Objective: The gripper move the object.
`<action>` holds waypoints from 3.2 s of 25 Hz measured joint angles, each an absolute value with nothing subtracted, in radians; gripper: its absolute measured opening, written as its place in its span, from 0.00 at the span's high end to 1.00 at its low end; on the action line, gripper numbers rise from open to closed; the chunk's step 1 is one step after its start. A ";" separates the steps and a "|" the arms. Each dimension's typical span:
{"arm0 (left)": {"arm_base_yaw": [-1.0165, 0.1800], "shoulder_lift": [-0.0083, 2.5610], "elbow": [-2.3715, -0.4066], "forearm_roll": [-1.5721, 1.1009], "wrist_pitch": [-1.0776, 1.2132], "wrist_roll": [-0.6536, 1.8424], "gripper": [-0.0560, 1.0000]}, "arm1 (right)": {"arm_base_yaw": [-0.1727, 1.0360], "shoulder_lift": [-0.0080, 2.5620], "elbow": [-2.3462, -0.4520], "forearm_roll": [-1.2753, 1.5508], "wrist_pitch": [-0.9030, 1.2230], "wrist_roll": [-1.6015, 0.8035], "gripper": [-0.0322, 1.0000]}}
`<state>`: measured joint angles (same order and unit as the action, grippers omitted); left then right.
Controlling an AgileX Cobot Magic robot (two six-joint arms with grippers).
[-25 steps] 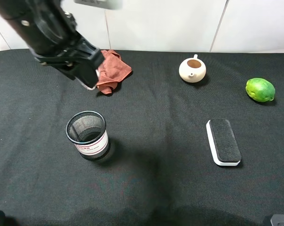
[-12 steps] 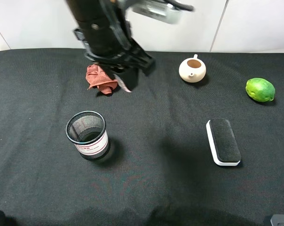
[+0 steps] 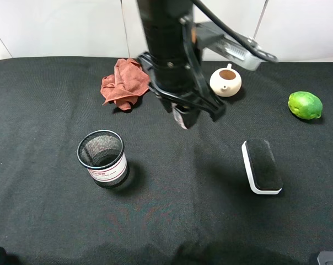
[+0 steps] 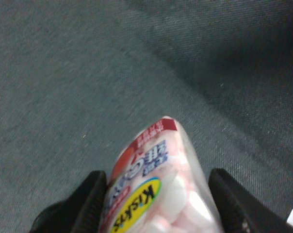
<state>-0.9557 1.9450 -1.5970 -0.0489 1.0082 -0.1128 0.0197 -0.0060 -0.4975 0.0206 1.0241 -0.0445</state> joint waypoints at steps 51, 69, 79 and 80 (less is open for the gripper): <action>-1.096 2.270 -1.678 -0.049 0.716 -0.073 0.46 | 0.020 -0.006 -0.497 0.023 1.024 -0.044 0.30; -1.096 2.277 -1.678 -0.049 0.693 -0.070 0.23 | 0.020 -0.006 -0.497 0.023 1.024 -0.044 0.30; -1.096 2.277 -1.678 -0.049 0.679 -0.070 0.07 | 0.020 -0.006 -0.497 0.023 1.024 -0.044 0.30; -1.096 2.277 -1.678 -0.049 0.679 -0.070 0.06 | 0.020 -0.006 -0.497 0.023 1.024 -0.044 0.30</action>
<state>-1.0963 2.2767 -1.6776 -0.0491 0.6793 -0.0704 0.0197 -0.0060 -0.4975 0.0228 1.0241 -0.0445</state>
